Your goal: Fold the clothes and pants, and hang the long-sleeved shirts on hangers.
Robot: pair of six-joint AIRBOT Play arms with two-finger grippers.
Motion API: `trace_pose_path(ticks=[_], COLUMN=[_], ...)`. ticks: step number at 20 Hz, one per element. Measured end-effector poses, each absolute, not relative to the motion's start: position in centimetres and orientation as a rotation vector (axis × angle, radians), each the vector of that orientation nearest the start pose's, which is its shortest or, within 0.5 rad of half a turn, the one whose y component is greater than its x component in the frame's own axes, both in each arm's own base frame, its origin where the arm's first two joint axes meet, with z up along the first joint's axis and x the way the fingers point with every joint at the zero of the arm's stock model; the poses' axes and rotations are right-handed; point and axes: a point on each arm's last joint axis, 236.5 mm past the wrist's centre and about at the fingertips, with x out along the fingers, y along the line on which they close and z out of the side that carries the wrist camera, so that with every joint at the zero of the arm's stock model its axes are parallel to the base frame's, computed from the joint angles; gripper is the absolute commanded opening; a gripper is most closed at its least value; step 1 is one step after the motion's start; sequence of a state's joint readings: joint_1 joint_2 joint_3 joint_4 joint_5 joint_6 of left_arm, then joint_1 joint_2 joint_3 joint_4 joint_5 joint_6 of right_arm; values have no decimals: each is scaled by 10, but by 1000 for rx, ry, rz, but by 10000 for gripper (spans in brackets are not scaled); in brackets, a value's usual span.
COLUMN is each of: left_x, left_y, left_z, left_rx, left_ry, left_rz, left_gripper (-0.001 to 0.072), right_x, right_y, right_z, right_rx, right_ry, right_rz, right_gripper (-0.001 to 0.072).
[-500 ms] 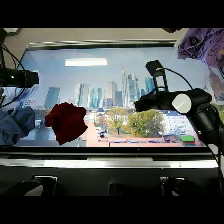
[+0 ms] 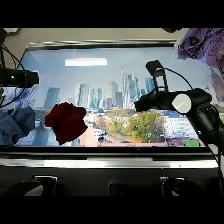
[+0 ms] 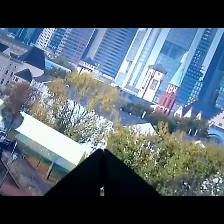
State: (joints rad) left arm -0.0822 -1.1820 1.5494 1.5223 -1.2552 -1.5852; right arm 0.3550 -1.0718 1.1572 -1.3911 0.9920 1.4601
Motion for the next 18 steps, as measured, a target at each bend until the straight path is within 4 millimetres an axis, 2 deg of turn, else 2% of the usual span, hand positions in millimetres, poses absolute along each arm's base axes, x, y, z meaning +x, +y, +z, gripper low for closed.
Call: trace_pose_path(ticks=[15, 16, 17, 18], left_x=[417, 417, 417, 417], left_y=[-45, -45, -45, -46], left_z=[191, 191, 190, 190], left_rx=[-11, -11, -11, -18], left_ry=[890, 891, 892, 893], left_rz=[-106, -106, -107, -105], left_gripper=[22, 104, 622, 720], right_x=[367, 367, 367, 367], right_y=[174, 174, 174, 174], right_z=[110, 110, 110, 110], right_rx=[-102, -102, -104, -104], right_ry=[901, 901, 901, 901], right_rz=[475, 475, 476, 476], right_gripper=[32, 32, 32, 32])
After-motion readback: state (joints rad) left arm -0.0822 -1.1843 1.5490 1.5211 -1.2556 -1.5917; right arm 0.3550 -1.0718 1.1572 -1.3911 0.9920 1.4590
